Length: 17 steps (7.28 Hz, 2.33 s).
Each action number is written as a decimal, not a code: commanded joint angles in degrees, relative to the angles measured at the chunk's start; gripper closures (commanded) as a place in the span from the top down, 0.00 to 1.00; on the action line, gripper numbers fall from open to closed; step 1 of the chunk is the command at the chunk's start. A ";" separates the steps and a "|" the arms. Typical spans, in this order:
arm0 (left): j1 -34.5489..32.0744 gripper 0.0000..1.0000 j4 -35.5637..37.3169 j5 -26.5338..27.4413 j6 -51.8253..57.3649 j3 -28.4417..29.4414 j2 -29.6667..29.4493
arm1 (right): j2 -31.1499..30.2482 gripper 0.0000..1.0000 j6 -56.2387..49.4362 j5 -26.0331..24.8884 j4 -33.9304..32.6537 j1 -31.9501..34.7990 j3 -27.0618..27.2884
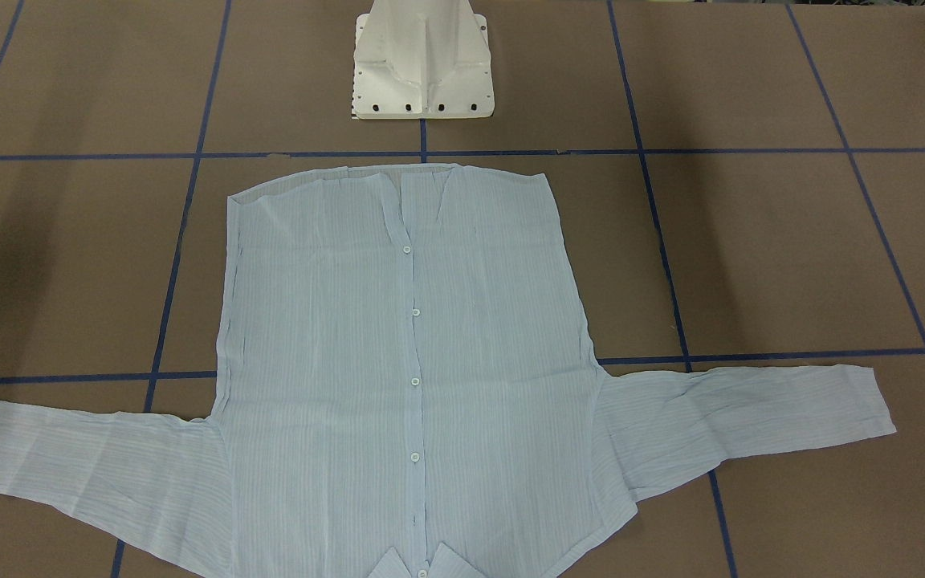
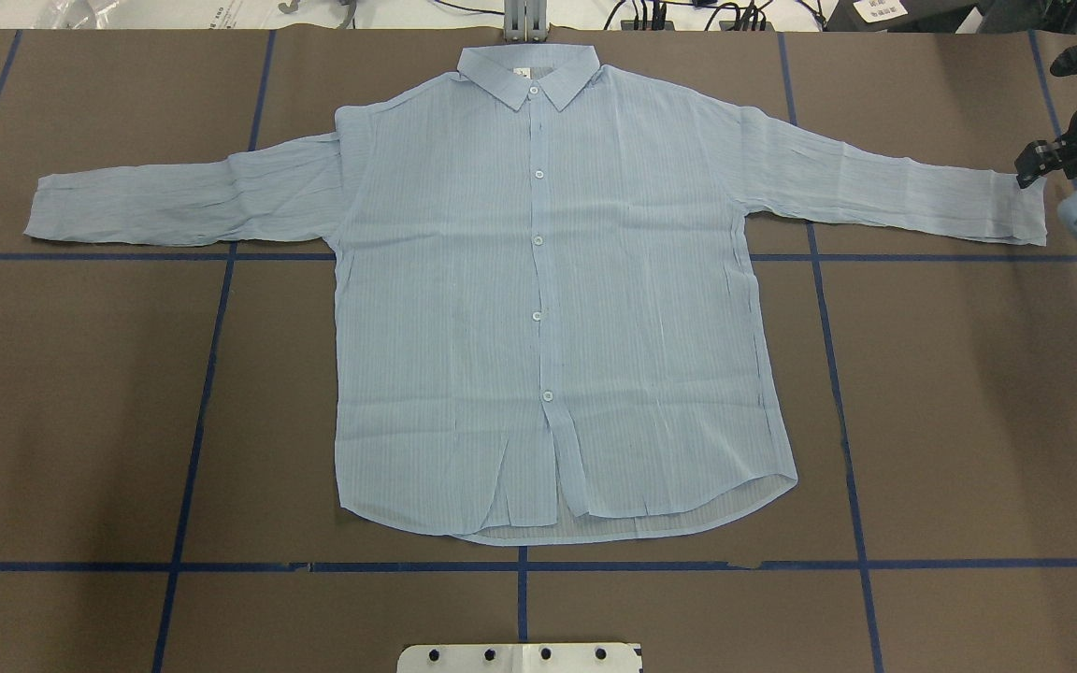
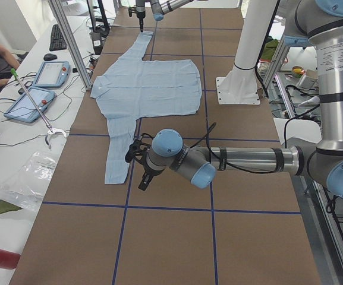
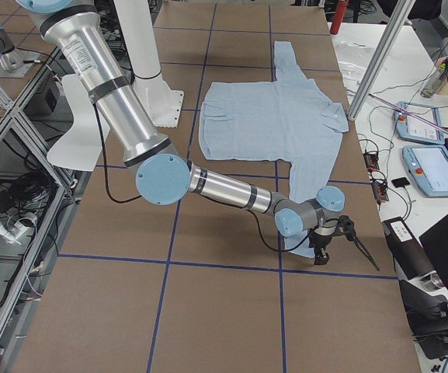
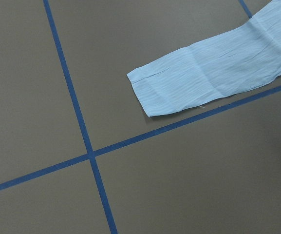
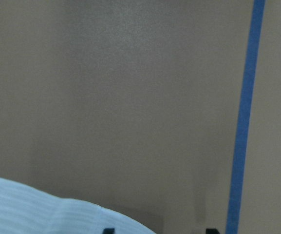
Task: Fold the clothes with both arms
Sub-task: 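Move the right gripper to the cuff of the sleeve nearest it and grasp it, then carry the held sleeve with the right gripper across the shirt chest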
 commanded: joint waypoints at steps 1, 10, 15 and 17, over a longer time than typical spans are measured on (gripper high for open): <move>0.03 1.00 0.00 0.00 0.00 -0.02 0.00 | 0.46 0.59 4.58 0.22 0.00 -0.01 -0.49; -0.06 1.00 0.00 0.00 0.00 -0.19 0.00 | 0.37 0.00 5.15 2.23 0.09 0.34 -0.93; -0.06 1.00 0.00 -0.09 -0.35 -0.19 0.00 | -1.74 0.00 5.59 14.45 0.27 5.79 4.25; -0.06 1.00 0.00 -0.52 -0.53 -0.28 0.00 | -6.01 0.00 13.98 16.22 0.18 5.71 15.08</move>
